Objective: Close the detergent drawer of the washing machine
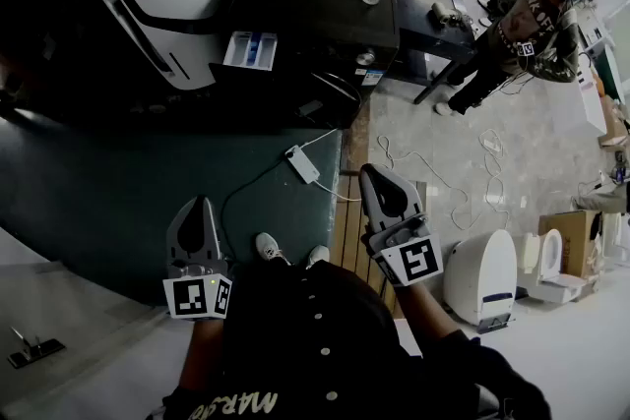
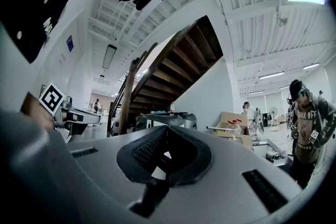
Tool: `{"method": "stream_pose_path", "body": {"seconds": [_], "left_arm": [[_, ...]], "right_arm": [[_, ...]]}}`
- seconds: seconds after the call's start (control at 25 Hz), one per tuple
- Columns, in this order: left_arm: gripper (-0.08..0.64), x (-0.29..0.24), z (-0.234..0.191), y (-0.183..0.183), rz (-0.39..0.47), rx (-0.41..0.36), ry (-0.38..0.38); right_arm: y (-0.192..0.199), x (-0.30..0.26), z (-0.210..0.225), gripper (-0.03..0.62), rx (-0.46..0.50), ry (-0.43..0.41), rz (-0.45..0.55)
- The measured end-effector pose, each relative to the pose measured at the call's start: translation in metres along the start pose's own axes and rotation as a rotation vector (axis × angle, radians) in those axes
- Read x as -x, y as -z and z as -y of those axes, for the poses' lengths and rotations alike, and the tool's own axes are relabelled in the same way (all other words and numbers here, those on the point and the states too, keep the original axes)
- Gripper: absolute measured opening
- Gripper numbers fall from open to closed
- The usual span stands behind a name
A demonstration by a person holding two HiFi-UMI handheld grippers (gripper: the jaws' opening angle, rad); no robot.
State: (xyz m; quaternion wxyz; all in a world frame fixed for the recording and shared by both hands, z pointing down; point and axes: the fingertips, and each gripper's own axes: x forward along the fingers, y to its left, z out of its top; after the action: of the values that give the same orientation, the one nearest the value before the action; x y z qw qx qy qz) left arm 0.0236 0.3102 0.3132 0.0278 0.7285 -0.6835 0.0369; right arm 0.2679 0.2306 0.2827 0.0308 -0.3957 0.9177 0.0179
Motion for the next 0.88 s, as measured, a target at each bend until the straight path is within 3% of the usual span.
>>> {"method": "stream_pose_path", "body": {"seconds": [0.16,0.32,0.6,0.64,0.72,0.88], "left_arm": [[0.005,0.001,-0.001,0.003,-0.002,-0.003,0.001],[0.005,0.001,-0.003,0.006,-0.008,0.008,-0.004],[0.005,-0.003,-0.005,0.007,-0.014,0.007,-0.004],[0.005,-0.005,-0.006,0.007,-0.014,0.009,-0.005],[0.005,-0.007,-0.007,0.007,-0.012,0.011,-0.004],[0.005,-0.014,-0.012,0.006,-0.006,0.011,-0.001]], "right_arm": [[0.011,0.002,-0.003,0.029,0.014,-0.022,-0.025],[0.0,0.002,-0.003,0.031,-0.046,0.003,0.038],[0.008,-0.004,-0.007,0.034,-0.037,-0.026,0.02],[0.009,-0.006,-0.005,0.076,-0.039,-0.021,0.015],[0.012,-0.01,-0.003,0.249,-0.047,-0.012,0.008],[0.012,-0.021,-0.005,0.252,-0.047,-0.007,-0.007]]}}
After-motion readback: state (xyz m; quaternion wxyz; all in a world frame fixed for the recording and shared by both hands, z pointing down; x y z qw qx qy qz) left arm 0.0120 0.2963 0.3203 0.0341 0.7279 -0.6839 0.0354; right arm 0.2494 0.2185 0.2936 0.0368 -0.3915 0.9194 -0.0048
